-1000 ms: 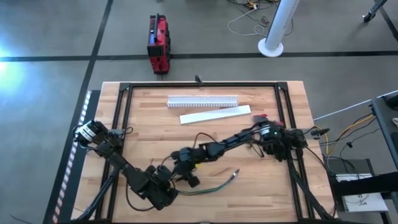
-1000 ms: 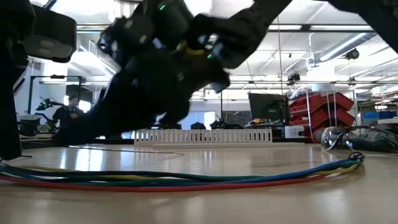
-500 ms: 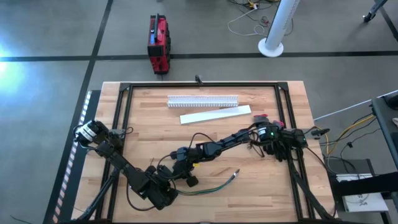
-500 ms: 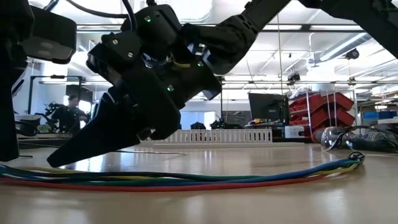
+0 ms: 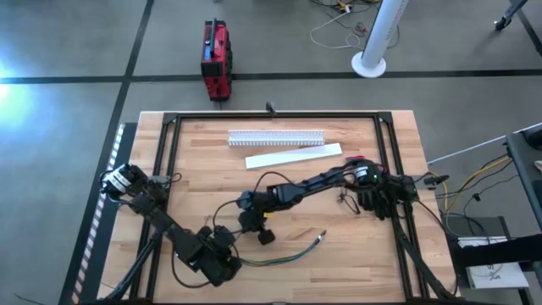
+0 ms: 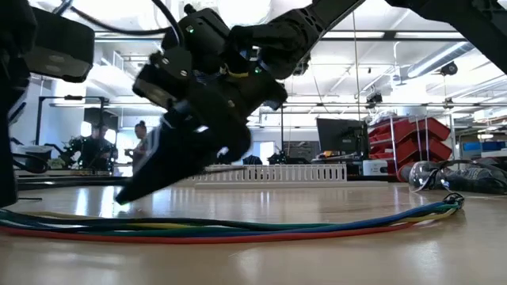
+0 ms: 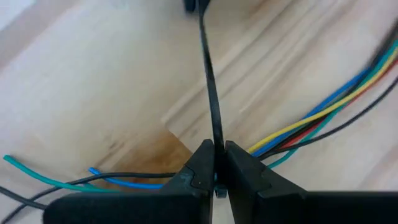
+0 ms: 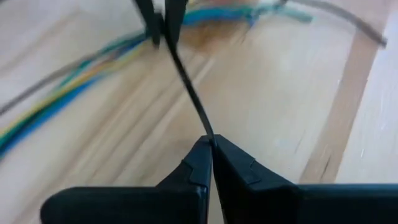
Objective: Ziptie cables
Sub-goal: Wrap the cables together using a black zip tie
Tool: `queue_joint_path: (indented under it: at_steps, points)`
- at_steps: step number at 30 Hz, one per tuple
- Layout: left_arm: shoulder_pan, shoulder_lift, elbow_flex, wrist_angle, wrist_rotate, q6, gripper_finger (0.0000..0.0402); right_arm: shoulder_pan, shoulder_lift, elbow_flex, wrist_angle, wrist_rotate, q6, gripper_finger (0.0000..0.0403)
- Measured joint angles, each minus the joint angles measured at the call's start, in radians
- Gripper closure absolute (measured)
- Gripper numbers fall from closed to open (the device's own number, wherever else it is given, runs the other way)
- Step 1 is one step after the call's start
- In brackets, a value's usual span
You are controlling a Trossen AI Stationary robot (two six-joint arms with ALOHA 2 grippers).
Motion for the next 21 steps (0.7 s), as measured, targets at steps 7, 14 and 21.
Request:
queue_joint_path:
  at_steps: [7, 14, 21]
  points:
    - [-0.023, 0.021, 0.000, 0.003, 0.001, -0.040, 0.0393, -0.012, -0.039, -0.009, -0.057, 0.001, -0.075, 0.0403]
    - [-0.023, 0.028, 0.000, 0.002, 0.001, -0.021, 0.0393, 0.009, -0.037, -0.009, -0.034, -0.129, -0.095, 0.0377]
    - [-0.020, 0.028, 0.000, -0.003, -0.007, 0.006, 0.0393, 0.020, 0.001, -0.011, 0.138, -0.117, -0.045, 0.0268]
